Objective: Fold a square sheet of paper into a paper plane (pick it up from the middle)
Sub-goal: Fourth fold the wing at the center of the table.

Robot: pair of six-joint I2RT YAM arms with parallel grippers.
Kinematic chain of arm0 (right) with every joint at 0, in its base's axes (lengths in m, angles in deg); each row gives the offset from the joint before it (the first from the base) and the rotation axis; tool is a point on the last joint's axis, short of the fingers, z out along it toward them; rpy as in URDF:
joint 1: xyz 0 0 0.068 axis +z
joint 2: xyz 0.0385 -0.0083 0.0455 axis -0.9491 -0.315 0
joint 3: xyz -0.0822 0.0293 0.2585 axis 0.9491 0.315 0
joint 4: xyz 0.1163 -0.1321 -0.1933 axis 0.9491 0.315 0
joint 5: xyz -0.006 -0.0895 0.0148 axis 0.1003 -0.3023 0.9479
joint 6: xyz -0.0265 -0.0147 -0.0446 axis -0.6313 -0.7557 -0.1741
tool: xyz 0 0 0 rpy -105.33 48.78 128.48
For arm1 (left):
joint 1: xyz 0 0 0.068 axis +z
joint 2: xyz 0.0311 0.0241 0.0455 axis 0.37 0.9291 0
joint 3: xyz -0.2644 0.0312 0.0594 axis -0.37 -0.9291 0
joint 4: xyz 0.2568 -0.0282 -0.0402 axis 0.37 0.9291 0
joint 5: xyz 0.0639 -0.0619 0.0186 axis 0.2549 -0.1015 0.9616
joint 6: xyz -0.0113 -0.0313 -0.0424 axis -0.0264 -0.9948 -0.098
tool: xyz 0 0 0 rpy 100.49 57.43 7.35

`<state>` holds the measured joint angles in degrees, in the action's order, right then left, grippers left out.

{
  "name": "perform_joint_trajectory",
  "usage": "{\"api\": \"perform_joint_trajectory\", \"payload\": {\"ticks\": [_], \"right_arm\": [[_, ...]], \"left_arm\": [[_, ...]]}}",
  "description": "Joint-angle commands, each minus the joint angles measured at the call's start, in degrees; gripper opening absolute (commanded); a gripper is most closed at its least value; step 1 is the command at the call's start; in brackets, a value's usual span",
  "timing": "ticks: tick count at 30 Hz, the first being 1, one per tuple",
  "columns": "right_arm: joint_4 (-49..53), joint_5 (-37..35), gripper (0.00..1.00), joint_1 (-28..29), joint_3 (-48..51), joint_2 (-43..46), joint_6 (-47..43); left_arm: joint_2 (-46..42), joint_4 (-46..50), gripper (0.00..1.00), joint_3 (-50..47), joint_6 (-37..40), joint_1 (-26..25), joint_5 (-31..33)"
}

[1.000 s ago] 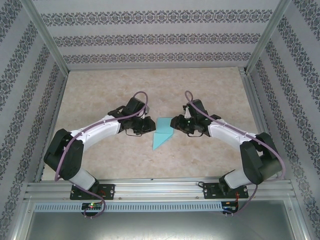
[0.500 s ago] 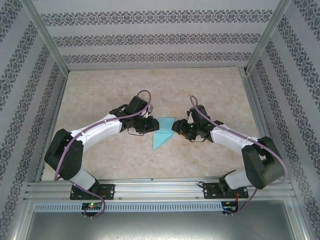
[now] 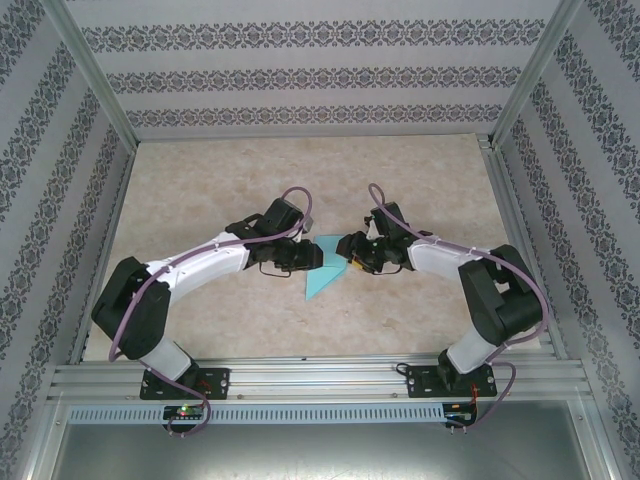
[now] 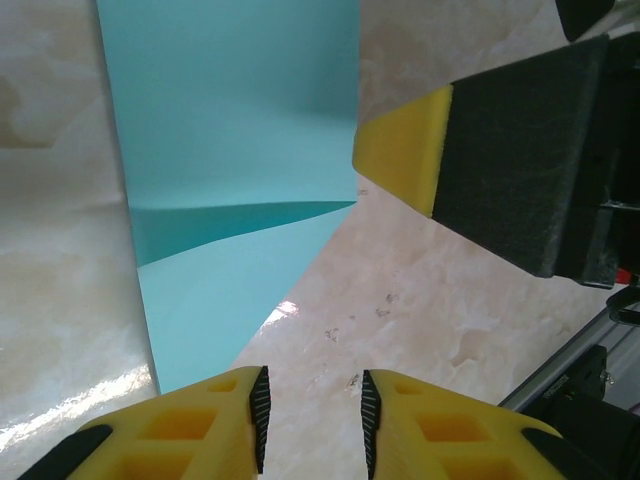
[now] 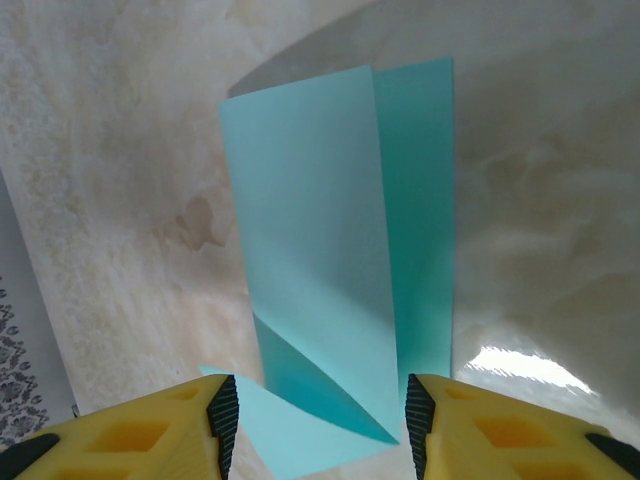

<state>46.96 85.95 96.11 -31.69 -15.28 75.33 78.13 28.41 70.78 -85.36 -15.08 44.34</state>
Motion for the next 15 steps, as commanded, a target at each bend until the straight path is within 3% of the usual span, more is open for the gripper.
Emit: {"api": "perform_joint_trajectory", "payload": {"ticks": [1, 11, 15], "right_arm": [[-2.1, 1.9, 0.5, -0.6, -1.7, -1.9, -0.7], [-3.6, 3.9, 0.48, -0.7, -3.1, -4.9, -0.9], [-5.3, 6.4, 0.45, -0.7, -4.2, -6.7, -0.4]], "left_arm": [[1.1, -1.1, 0.36, -0.3, 2.3, -1.1, 0.7], [5.1, 0.1, 0.37, 1.7, 3.4, -2.8, 1.9], [6.1, 2.5, 0.4, 3.2, 4.7, -5.2, 6.2]]}}
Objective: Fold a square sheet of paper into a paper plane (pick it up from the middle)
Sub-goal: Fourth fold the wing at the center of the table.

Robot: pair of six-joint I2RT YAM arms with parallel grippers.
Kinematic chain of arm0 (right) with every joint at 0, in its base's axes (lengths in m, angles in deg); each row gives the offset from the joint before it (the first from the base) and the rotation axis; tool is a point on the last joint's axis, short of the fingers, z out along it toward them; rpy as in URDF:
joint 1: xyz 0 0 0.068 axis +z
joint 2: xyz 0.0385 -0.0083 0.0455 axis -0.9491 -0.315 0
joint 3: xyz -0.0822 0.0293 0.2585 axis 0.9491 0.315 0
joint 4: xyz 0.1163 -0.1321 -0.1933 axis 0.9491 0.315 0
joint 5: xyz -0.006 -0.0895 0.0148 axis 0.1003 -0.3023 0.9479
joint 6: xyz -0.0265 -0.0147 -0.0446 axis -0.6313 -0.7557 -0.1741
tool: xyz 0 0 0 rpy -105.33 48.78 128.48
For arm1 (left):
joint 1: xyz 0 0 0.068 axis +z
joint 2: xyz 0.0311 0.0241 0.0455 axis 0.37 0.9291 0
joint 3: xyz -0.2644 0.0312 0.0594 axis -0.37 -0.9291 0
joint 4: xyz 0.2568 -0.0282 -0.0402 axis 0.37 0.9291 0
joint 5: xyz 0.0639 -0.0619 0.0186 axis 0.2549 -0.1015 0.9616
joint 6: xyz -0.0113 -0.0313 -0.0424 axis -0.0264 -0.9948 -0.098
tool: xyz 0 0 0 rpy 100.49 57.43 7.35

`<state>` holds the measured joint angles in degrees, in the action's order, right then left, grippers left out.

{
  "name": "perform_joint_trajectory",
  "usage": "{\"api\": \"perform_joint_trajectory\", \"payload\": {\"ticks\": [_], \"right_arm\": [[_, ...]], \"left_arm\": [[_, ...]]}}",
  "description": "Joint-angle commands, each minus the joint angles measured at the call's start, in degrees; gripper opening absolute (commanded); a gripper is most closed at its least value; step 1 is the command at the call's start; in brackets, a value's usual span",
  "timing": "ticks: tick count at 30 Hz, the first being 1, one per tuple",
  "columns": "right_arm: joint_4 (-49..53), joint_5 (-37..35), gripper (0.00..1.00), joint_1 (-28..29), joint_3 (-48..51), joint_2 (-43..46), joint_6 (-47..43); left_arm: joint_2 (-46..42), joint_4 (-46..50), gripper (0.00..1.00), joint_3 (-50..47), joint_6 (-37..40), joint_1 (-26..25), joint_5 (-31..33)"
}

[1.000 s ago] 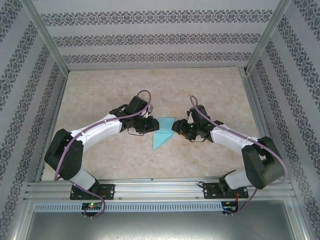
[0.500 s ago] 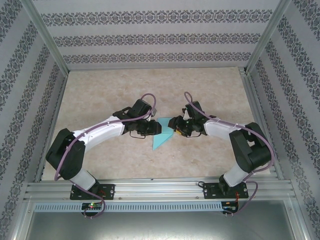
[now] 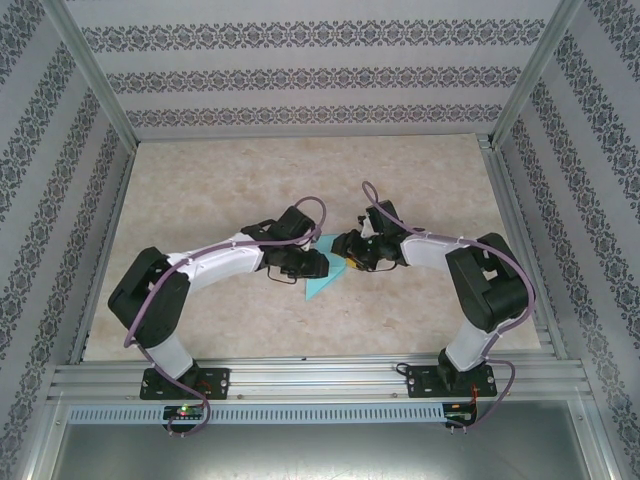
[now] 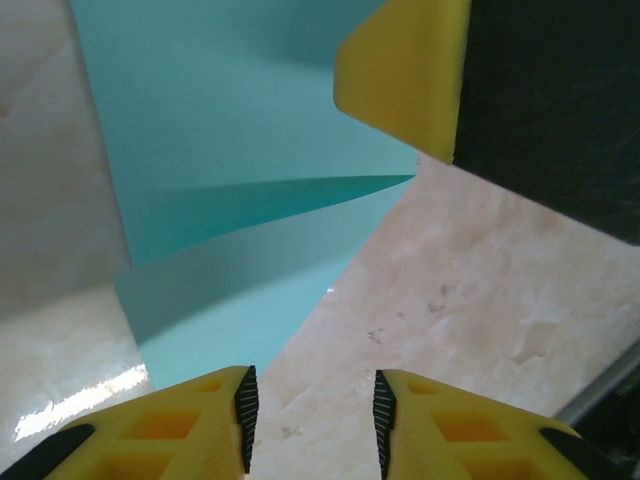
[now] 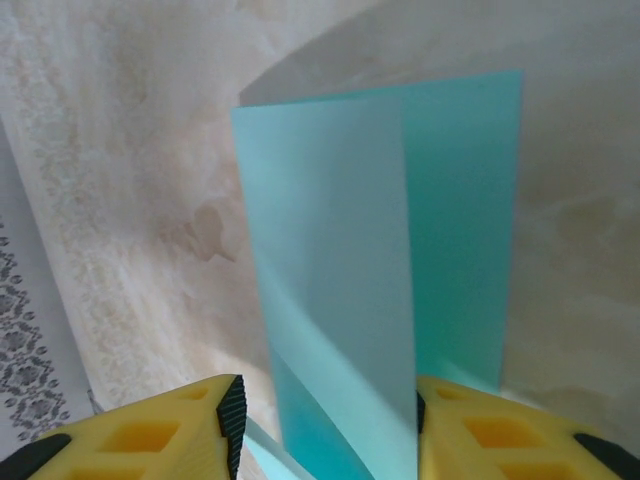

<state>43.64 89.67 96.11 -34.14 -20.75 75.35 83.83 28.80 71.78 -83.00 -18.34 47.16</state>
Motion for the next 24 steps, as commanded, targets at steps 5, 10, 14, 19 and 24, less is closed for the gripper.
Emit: {"api": "perform_joint_trajectory", "payload": {"ticks": [5, 10, 14, 19, 24], "right_arm": [[-1.6, 2.7, 0.4, -1.1, -2.8, -2.9, -1.1], [-1.5, 3.8, 0.32, -1.3, -3.6, -3.5, -1.3], [-0.8, 4.0, 0.27, -1.3, -4.2, -3.2, -1.6], [-0.3, 4.6, 0.23, -1.4, -4.5, -3.0, -1.4], [0.2, 4.9, 0.22, -1.4, -4.9, -2.6, -1.3]], "left_arm": [[0.2, 4.1, 0.46, 2.2, 3.6, -5.3, 10.8], [1.2, 6.6, 0.53, 3.2, 5.0, -10.2, 20.2], [3.3, 8.6, 0.56, 4.5, 5.5, -13.3, 26.8], [5.7, 9.9, 0.57, 5.7, 5.5, -15.8, 33.6], [7.7, 11.3, 0.57, 6.9, 4.2, -17.6, 40.2]]}}
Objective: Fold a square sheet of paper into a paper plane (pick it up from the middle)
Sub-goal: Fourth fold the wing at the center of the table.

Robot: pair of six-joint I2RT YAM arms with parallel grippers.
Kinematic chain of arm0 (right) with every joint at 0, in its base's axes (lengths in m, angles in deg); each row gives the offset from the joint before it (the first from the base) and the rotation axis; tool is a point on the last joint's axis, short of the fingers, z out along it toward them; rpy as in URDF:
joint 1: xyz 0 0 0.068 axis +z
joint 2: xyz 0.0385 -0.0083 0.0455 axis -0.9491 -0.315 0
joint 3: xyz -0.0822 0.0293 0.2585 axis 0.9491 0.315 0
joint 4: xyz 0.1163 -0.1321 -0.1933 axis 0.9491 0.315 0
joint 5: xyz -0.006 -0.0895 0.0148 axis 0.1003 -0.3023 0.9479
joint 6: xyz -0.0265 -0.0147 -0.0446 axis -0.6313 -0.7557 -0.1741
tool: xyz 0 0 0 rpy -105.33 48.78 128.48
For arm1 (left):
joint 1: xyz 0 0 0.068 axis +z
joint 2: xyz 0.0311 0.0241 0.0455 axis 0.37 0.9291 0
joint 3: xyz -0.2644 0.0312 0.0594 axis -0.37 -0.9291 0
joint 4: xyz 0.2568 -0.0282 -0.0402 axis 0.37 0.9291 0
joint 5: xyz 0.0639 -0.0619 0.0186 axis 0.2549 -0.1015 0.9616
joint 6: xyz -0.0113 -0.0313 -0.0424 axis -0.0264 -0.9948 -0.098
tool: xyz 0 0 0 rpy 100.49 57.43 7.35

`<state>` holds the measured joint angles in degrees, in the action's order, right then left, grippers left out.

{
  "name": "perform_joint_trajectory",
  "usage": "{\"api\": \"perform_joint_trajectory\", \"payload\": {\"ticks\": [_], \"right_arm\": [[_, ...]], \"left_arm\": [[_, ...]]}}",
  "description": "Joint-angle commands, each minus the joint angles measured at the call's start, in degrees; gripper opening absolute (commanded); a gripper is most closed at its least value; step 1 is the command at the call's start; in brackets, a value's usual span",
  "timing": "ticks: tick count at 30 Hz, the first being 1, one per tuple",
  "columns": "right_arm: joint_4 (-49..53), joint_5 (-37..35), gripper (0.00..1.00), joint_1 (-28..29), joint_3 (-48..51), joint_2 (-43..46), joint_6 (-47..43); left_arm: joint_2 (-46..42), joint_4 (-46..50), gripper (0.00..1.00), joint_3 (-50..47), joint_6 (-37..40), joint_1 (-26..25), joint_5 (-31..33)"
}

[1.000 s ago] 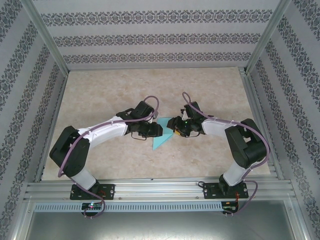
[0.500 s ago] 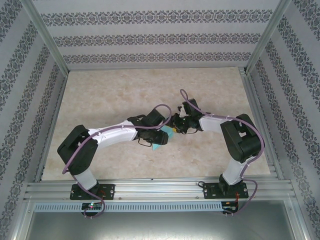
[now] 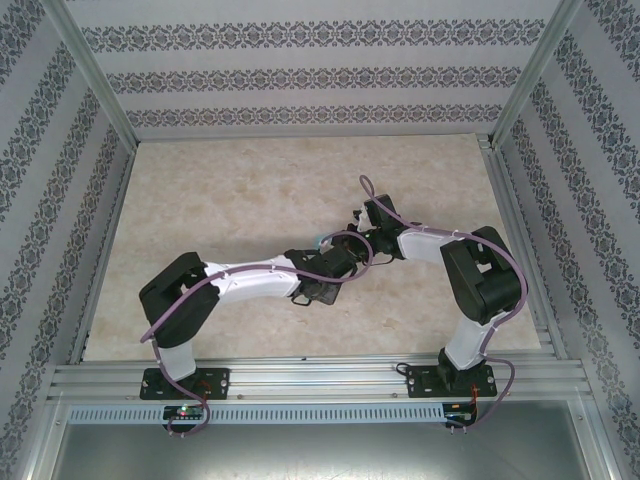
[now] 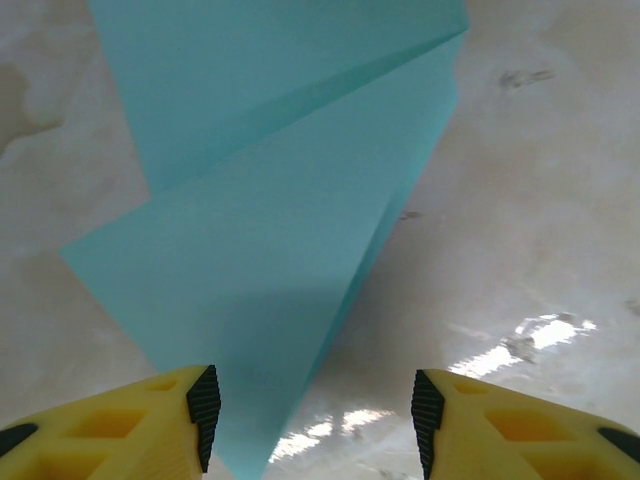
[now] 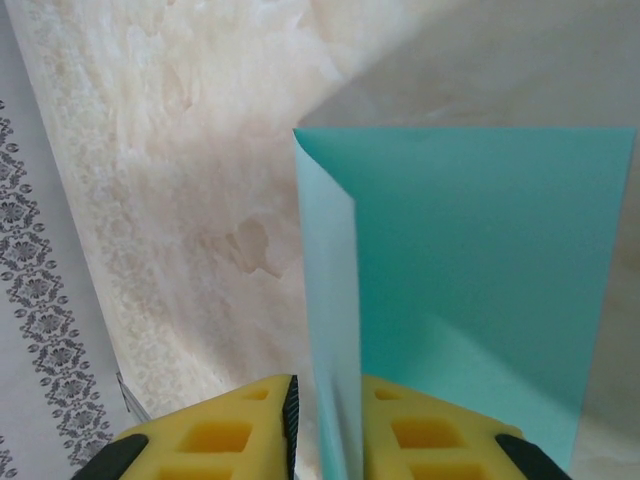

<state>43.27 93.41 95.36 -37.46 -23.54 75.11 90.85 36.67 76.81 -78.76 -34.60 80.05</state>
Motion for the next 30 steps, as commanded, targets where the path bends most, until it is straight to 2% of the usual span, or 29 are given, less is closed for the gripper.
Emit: {"api": "perform_joint_trajectory", "payload": {"ticks": [1, 9, 30], "right_arm": [[0.6, 1.3, 0.22, -0.6, -1.6, 0.2, -1.0], [1.1, 1.4, 0.22, -0.6, -1.5, 0.4, -1.0], [2.1, 1.4, 0.19, -0.6, -2.8, 1.7, 0.0]], "left_arm": [[0.9, 3.4, 0.58, 1.8, -0.4, -1.3, 7.8], [2.8, 3.5, 0.55, 2.0, -1.7, -1.5, 10.0], [4.7, 3.0, 0.42, 1.2, -2.8, -1.7, 10.0]]}}
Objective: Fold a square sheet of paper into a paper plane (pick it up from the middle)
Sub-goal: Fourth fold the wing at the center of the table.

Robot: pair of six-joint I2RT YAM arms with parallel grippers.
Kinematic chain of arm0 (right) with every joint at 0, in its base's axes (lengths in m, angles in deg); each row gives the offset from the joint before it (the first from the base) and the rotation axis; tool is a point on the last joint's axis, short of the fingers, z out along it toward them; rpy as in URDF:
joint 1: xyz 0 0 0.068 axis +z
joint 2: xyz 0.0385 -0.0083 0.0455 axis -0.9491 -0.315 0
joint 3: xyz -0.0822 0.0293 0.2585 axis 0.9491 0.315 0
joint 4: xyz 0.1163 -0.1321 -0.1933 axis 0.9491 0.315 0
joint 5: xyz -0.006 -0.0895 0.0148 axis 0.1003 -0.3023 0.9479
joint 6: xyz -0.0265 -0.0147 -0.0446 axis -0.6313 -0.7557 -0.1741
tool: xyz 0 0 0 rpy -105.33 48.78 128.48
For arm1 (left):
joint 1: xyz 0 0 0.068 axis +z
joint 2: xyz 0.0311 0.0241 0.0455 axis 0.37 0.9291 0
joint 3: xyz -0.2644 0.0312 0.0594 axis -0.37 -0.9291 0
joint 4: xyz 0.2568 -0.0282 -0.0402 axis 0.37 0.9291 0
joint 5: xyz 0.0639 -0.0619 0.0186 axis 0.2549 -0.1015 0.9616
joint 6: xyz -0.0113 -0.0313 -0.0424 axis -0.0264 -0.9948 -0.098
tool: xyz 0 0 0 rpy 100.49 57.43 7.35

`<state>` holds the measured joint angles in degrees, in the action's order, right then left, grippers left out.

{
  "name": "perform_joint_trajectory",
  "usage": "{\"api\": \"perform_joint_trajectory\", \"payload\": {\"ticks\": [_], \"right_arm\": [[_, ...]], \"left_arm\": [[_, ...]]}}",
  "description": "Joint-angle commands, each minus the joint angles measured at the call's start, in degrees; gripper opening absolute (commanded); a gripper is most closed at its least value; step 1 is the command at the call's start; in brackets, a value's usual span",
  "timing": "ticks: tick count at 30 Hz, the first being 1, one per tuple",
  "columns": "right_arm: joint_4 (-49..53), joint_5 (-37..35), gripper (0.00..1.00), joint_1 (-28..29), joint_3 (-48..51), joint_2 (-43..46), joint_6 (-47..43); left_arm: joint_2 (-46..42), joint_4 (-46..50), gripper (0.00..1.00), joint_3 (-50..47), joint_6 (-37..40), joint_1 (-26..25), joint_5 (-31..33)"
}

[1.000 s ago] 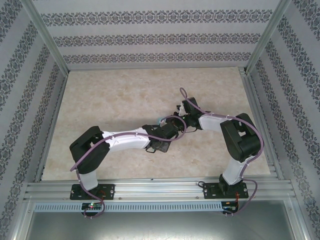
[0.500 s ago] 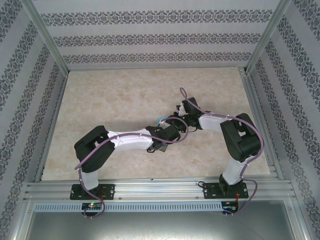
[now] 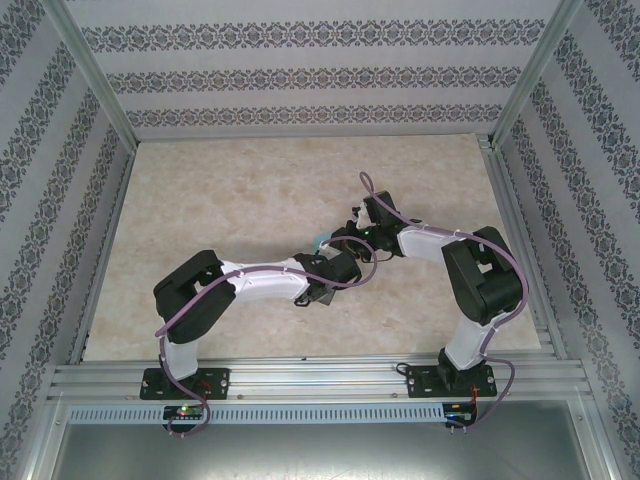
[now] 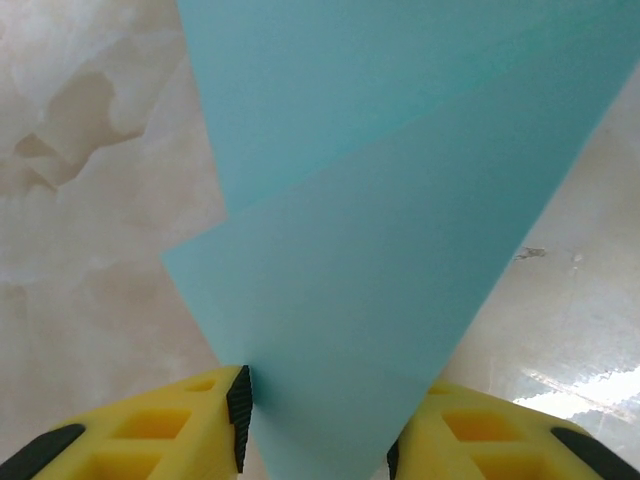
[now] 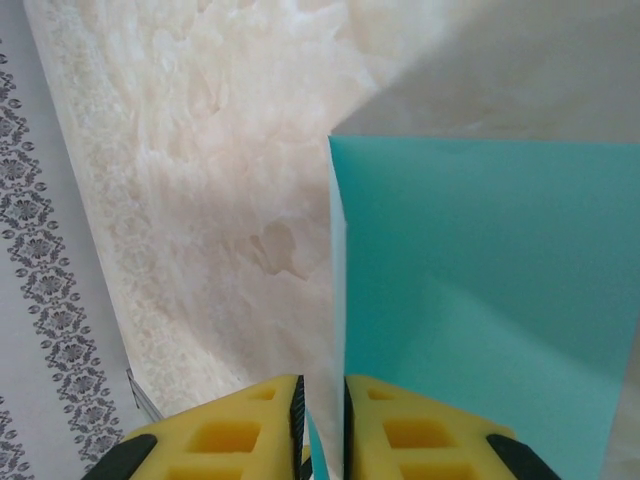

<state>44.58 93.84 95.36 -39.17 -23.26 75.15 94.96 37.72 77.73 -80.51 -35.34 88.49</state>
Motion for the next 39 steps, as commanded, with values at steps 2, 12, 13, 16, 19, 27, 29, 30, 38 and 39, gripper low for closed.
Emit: {"api": "perform_joint_trajectory", "payload": {"ticks": [2, 12, 13, 16, 19, 27, 29, 30, 38, 39], "right_arm": [[0.7, 1.0, 0.19, -0.6, -1.2, 1.3, -0.1], [1.0, 0.8, 0.19, -0.6, -1.1, 1.1, -0.1], [1.0, 0.7, 0.19, -0.7, -1.2, 1.1, -0.1], [1.1, 0.8, 0.19, -0.6, -1.3, 1.0, -0.2], [1.4, 0.8, 0.19, -0.6, -1.3, 0.9, -0.4], [3.2, 0.3, 0.22, -0.5, -2.3, 1.1, -1.3], [3.7, 0.1, 0.23, -0.7, -2.6, 1.3, -1.6], [4.1, 0.0, 0.24, -0.8, -2.6, 1.6, -1.8], [7.9, -4.1, 0.41, -3.7, -0.5, 8.5, -3.4], [8.0, -4.6, 0.43, -4.3, 0.3, 10.0, -3.4]], "left_arm": [[0.6, 1.9, 0.39, 0.1, -1.1, -0.9, 1.5], [0.7, 2.2, 0.29, 0.1, -1.3, -1.0, 1.7], [0.7, 2.2, 0.28, 0.1, -1.2, -1.0, 1.7], [0.7, 2.2, 0.25, 0.2, -1.2, -1.0, 1.8], [0.6, 2.2, 0.22, 0.1, -1.3, -1.0, 1.7], [0.5, 2.5, 0.13, 0.8, -0.1, -1.0, 1.3], [0.5, 2.3, 0.12, 0.8, 0.2, -1.0, 0.8], [0.5, 2.2, 0.11, 0.9, 0.2, -0.8, 0.3], [-2.0, -2.2, 0.09, -0.6, 0.7, 2.1, -10.2], [-2.3, -3.0, 0.09, -0.9, 0.8, 2.7, -12.1]]}}
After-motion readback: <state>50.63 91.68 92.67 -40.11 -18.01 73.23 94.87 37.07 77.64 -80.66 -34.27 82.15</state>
